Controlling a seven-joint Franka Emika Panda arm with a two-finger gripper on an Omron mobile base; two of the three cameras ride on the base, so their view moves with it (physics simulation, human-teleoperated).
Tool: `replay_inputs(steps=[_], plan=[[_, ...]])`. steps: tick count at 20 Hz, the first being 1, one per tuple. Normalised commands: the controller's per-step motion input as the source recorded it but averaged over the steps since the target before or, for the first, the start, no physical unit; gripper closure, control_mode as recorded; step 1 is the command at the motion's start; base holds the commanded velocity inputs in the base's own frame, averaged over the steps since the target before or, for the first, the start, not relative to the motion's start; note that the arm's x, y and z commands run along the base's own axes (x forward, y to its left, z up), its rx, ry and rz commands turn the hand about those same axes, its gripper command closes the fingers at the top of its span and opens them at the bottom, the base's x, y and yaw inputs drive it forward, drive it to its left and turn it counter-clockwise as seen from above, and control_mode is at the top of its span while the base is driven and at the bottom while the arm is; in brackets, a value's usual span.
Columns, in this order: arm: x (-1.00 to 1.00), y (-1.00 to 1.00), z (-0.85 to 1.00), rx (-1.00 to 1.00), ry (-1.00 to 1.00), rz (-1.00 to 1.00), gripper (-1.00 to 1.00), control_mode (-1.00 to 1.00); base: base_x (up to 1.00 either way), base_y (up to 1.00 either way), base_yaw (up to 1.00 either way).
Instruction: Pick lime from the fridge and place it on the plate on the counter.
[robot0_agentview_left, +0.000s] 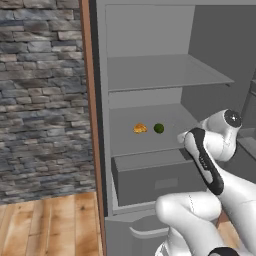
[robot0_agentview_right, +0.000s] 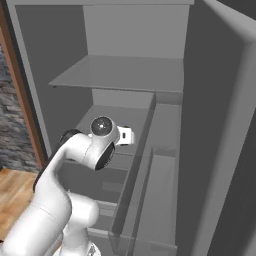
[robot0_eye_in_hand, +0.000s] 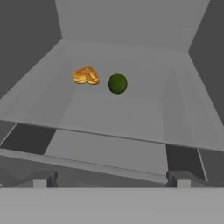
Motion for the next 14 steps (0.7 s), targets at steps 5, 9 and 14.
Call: replay_inputs(steps=[5, 9, 14], plan=[[0.73, 0.0, 0.0, 0.03, 0.0, 0.0, -1.0, -1.0, 0.0, 0.0, 0.0], [0.67, 0.0, -0.01, 0.02, 0.03, 0.0, -1.0, -1.0, 0.0, 0.0, 0.0], [0.38, 0.03, -0.05, 0.0, 0.05, 0.0, -1.0, -1.0, 0.0, 0.0, 0.0]])
